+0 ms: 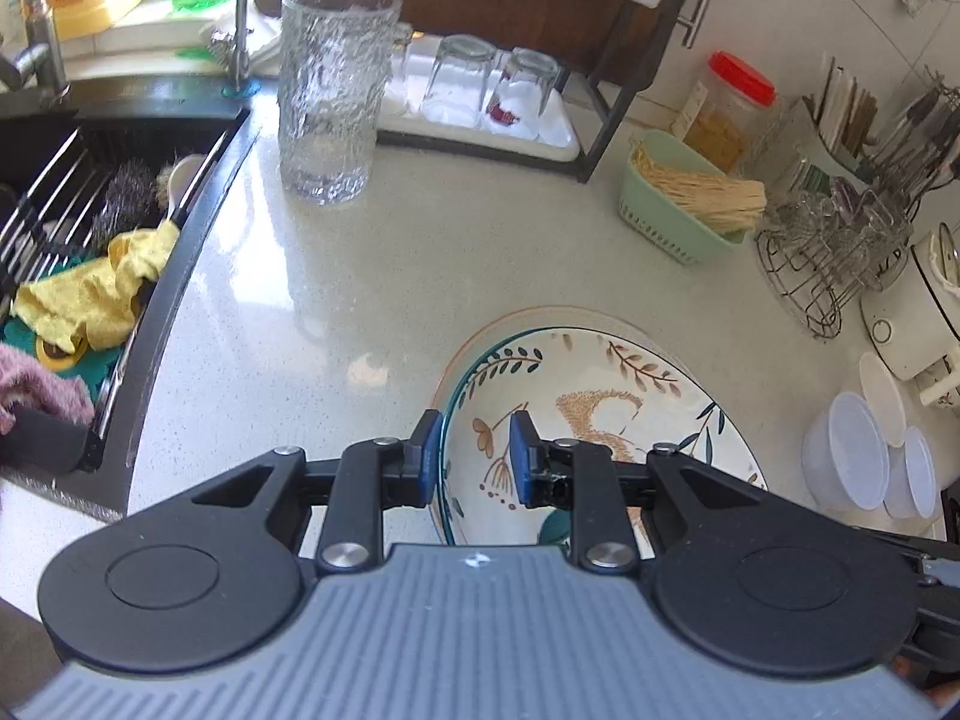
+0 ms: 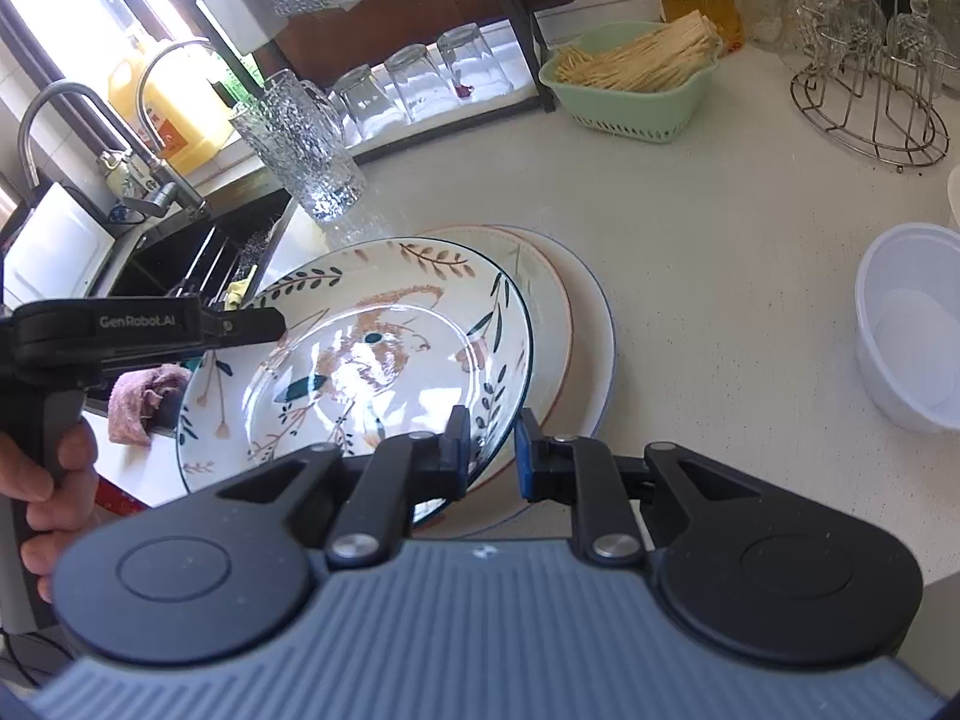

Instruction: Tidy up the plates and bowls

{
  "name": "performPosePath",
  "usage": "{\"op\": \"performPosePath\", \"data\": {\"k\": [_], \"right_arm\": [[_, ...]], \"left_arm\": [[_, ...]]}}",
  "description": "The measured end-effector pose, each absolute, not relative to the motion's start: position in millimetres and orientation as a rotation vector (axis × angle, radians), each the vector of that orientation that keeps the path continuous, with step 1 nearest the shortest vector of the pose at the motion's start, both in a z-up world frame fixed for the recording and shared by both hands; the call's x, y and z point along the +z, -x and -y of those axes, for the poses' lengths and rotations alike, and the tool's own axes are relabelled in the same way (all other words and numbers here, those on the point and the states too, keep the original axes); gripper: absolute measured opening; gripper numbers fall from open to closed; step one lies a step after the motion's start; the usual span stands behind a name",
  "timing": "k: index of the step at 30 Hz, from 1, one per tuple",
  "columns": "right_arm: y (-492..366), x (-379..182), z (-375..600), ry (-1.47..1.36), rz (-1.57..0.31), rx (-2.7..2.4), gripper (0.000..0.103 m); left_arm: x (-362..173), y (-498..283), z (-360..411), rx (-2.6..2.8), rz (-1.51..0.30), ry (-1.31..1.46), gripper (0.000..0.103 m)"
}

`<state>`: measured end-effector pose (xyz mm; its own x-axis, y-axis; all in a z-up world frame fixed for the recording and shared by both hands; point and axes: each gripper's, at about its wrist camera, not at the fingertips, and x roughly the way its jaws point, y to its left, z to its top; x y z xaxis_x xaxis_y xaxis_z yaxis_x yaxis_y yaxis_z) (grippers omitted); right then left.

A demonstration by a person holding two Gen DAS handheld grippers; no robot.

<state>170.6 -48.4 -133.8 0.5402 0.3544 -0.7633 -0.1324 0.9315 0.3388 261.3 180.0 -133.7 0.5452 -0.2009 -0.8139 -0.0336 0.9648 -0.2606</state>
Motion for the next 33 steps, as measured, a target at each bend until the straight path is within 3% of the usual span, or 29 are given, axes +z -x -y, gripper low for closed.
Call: {"op": "performPosePath", "data": {"k": [33], "right_arm": [[-216.3,-152.9,39.2,-0.136,-0.967,0.274,0.019]], "left_arm": [[-159.4,-297.7,-171.6,-0.037,-1.109,0.188,0.026]]}}
